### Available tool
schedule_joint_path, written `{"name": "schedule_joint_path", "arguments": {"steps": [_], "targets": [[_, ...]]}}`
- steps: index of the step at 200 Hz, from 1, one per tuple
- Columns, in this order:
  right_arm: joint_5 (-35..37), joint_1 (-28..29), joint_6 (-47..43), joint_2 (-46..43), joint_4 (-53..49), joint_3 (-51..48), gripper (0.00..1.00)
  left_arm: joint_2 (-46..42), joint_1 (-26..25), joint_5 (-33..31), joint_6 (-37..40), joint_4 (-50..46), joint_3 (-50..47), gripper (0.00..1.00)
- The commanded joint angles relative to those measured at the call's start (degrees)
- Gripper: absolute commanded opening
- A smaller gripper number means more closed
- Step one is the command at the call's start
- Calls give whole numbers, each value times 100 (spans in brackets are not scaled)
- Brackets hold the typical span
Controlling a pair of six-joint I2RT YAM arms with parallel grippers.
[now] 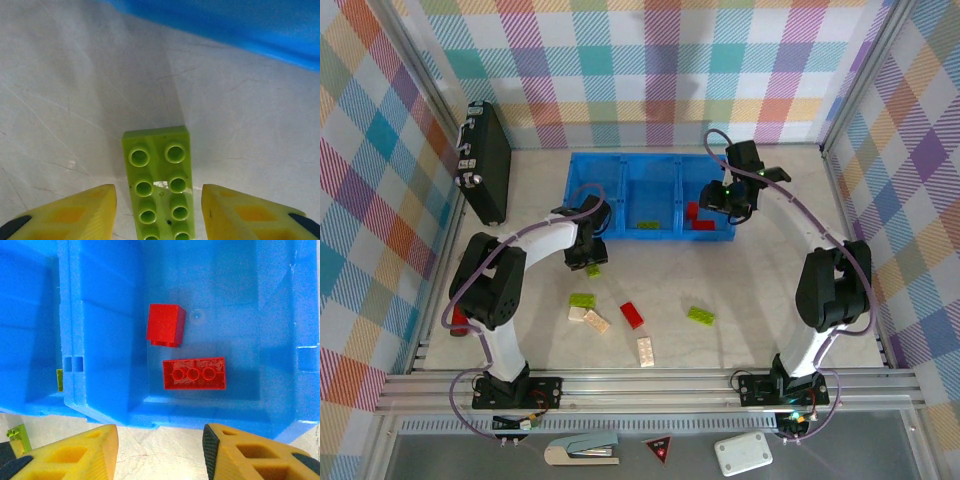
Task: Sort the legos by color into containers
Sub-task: Pick up the lego from the center of the table.
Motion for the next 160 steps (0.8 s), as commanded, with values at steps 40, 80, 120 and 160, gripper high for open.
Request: {"name": "schedule_joint_path", "arguments": {"steps": [40,80,120,160], "targets": [[67,6,-103,-170,-111,-68,50,188,-50,52,-146,-24,-72,46],[85,7,-103,-200,-137,-53,50,183,-50,79,-126,-26,-100,42],[92,2,-117,-250,-171,-55,50,136,-48,76,-84,-48,-87,39],[96,6,-123,-302,-171,-82,50,-13,-50,74,-75,-79,-105,37]]}}
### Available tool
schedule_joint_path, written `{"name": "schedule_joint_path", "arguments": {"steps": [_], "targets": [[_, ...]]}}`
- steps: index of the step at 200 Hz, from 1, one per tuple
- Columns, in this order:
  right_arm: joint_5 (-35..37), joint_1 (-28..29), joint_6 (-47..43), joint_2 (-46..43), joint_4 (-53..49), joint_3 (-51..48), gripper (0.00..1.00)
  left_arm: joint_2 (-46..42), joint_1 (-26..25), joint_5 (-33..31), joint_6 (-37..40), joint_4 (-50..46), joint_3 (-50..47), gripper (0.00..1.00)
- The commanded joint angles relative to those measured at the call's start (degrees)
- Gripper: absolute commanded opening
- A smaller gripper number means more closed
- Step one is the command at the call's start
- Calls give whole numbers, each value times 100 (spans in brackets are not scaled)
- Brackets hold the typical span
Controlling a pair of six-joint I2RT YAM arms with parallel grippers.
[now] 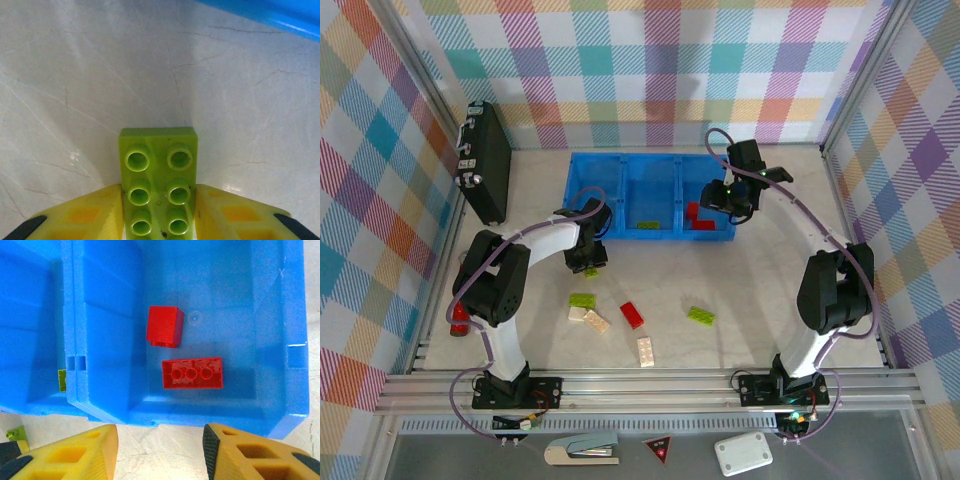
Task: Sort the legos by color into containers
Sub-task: Pick up the lego from the center of the table.
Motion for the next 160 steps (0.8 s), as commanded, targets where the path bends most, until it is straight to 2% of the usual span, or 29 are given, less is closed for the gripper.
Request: {"name": "schedule_joint_path", "arguments": {"steps": [1,95,160], "targets": [[28,2,-124,-206,-130,-74,50,-144,-50,66,-19,-76,-68,37],[83,2,-110,-438,-139,-219,50,-584,-249,73,30,-395,134,35],[268,0,-137,-730,-222,-394,50,-685,-633,85,54,-673,934,34]]}}
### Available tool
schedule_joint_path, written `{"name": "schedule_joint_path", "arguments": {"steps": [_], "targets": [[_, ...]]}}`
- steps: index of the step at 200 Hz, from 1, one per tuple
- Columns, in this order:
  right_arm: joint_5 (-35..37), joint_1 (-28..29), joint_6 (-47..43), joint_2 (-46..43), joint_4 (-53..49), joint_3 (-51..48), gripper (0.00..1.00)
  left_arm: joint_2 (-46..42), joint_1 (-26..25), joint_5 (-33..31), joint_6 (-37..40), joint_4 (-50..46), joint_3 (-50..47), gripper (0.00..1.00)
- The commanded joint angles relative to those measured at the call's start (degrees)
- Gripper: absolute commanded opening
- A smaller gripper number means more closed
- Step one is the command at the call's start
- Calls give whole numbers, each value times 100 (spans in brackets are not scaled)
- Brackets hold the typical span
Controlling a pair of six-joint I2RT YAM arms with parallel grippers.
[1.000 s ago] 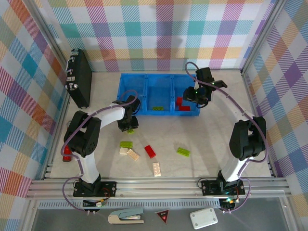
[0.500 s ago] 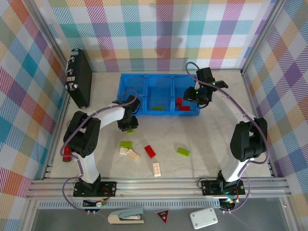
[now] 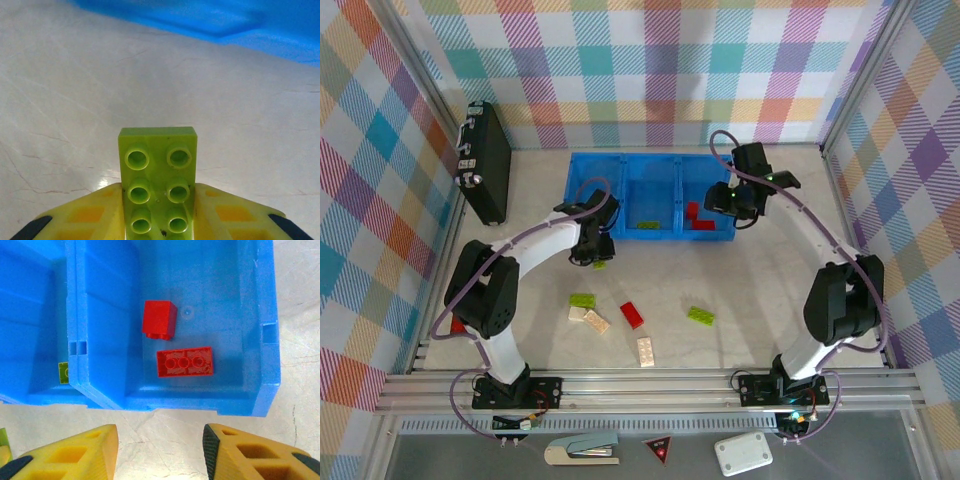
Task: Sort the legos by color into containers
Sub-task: Pick up the lego from the center of the table, then place the lego in the container.
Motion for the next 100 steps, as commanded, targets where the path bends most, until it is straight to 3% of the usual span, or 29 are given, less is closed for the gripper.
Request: {"name": "schedule_joint_path", "arguments": {"steps": [1,51,100], "targets": [[126,-1,-134,-258,-141,-115,50,-176,-192,98,54,-245,429,34],[337,1,-186,-603,-292,-281,50,147,-417,167,179,-157,1278,33],[533,1,-199,-962,-415,-421,50,535,-454,448,561,570,1805,32]]}}
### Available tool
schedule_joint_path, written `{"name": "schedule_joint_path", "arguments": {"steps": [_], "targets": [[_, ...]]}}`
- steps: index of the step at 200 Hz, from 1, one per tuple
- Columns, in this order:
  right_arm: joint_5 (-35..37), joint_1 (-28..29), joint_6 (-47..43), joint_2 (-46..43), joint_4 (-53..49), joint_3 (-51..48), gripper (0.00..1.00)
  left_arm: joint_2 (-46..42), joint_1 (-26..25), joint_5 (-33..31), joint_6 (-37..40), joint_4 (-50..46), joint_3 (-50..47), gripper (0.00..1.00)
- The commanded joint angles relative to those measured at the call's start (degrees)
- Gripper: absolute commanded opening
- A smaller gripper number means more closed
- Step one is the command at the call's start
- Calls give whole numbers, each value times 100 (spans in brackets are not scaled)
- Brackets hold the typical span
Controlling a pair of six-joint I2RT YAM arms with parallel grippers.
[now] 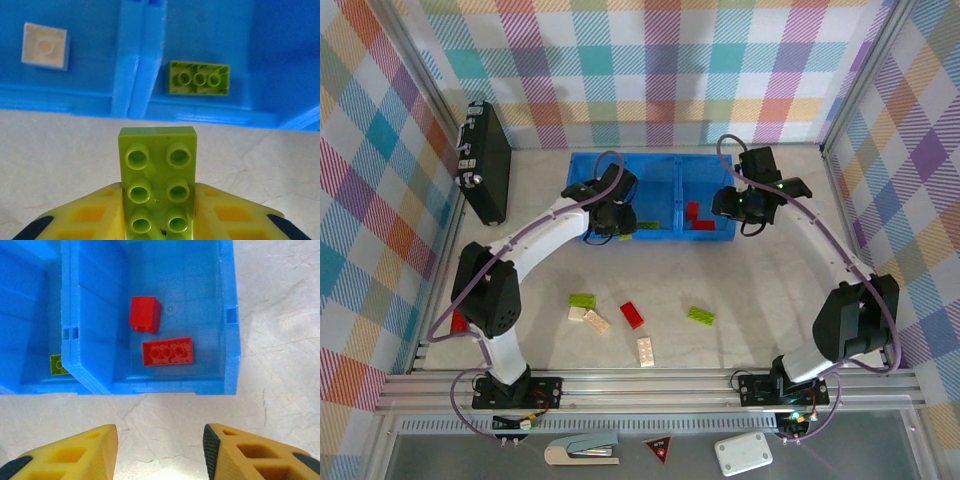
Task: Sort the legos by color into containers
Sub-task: Place the lego in the container.
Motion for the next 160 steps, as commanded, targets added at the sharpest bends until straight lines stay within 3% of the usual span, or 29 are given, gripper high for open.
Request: {"name": "schedule_joint_path", "arguments": {"steps": [1,48,100,160], "targets": [[161,0,-70,-263,-188,-90,50,300,-63,224,325,385,323,32],[295,1,-44,-521,-295,-180,50,1024,-69,579,787,894,1031,33],[355,1,-68,-593,-368,-156,51,2002,-21,444,1235,1047,1958,33],[340,-1,-62,-604,-365,-189,51,2683,99,792,1303,1639,2266,32]]}}
